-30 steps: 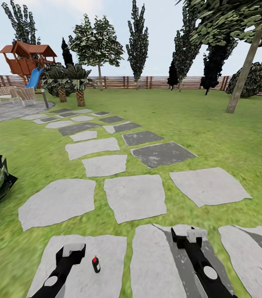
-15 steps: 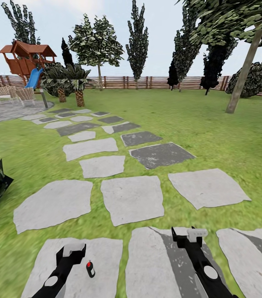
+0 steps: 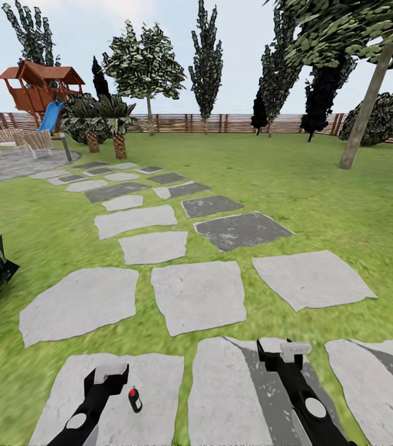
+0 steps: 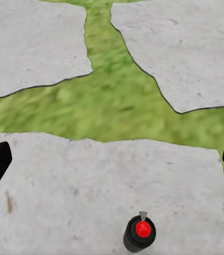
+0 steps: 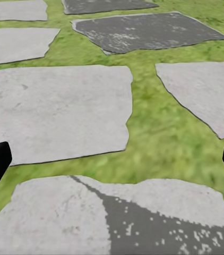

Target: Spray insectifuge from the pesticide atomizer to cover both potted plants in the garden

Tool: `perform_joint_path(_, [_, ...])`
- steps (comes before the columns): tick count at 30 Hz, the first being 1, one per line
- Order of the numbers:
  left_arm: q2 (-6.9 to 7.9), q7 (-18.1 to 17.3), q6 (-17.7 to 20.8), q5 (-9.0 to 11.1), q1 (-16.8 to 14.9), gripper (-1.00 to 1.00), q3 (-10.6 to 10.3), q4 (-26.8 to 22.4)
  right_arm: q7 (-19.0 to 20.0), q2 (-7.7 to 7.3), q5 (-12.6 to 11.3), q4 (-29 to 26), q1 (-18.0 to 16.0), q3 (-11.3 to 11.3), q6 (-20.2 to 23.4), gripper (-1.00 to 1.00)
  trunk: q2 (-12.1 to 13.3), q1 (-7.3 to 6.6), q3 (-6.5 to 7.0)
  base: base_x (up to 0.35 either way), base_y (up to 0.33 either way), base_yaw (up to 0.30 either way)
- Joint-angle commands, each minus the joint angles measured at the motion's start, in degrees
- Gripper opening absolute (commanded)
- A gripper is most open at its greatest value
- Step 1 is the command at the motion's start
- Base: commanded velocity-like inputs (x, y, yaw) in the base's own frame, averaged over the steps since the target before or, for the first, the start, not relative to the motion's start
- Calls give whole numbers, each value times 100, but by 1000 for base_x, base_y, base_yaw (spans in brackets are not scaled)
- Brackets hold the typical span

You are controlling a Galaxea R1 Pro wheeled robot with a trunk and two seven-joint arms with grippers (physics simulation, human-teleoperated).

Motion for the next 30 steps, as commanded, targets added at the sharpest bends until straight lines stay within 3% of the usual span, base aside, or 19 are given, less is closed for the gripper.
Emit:
perform_joint_path(1, [1,7,-23,24,-5,100,-8,4,5,0,4,3,-3,1,-17,100,-43,21,-23,0,0,0])
perform_joint_path(30, [27,-2,38,28,-9,100,-17,7,-4,1,16,16,-3,1,-21,100,-1168,639,-548,0,0,0])
